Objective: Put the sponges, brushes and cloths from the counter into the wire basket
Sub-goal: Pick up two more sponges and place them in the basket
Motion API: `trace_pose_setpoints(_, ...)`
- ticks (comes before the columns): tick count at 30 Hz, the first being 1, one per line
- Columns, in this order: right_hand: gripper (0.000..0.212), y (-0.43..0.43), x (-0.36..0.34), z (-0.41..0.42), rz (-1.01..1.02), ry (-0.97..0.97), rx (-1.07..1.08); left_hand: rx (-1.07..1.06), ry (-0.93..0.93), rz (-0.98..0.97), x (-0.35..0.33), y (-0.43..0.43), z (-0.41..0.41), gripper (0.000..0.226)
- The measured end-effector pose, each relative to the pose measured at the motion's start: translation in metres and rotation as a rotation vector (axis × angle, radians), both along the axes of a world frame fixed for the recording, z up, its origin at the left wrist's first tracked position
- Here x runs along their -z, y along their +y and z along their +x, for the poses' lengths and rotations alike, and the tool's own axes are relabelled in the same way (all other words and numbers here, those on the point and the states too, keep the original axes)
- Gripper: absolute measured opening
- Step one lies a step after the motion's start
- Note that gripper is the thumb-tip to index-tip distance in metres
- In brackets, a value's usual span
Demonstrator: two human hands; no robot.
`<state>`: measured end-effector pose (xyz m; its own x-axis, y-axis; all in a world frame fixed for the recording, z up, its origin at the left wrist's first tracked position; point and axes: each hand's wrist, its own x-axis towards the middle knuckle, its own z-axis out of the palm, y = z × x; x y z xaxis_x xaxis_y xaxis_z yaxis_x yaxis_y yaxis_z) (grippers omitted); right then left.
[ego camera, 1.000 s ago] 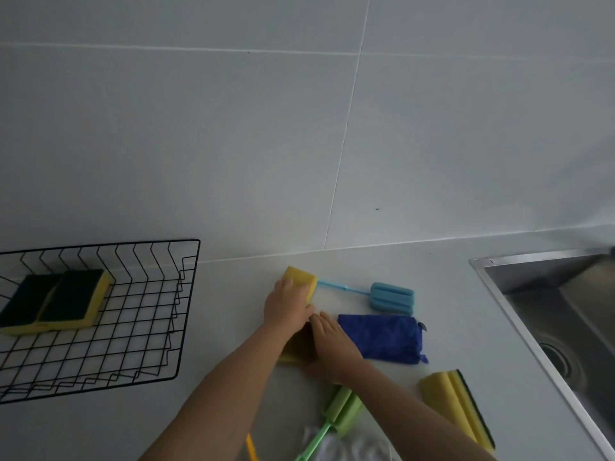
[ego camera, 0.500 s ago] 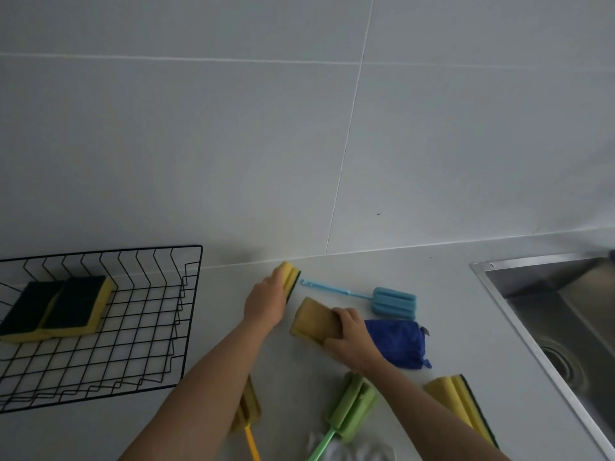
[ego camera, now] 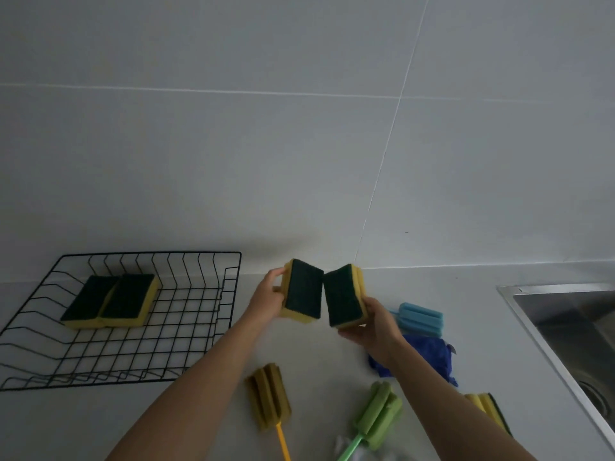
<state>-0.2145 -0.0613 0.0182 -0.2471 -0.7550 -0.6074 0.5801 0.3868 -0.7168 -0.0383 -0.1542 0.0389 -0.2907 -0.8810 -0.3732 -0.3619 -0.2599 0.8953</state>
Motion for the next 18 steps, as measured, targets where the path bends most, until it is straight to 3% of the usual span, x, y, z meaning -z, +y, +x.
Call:
trace_pose_setpoints(8,0.041,-0.014,-0.030,0.049,-0.177,0.042,-0.157,-0.137,0.149,0.056,-0.025,0.003,0.056,0.041)
trace_pose_setpoints(12,0.052,-0.024,-0.039,0.083,-0.213,0.036,-0.223,-0.217,0.243,0.075,-0.038,0.004,0.094,0.025)
trace_pose_setpoints(18,0.039,-0.046,-0.050,0.159,-0.271,0.052,-0.285,-0.286,0.165,0.036,-0.045,0.000,0.167,0.046)
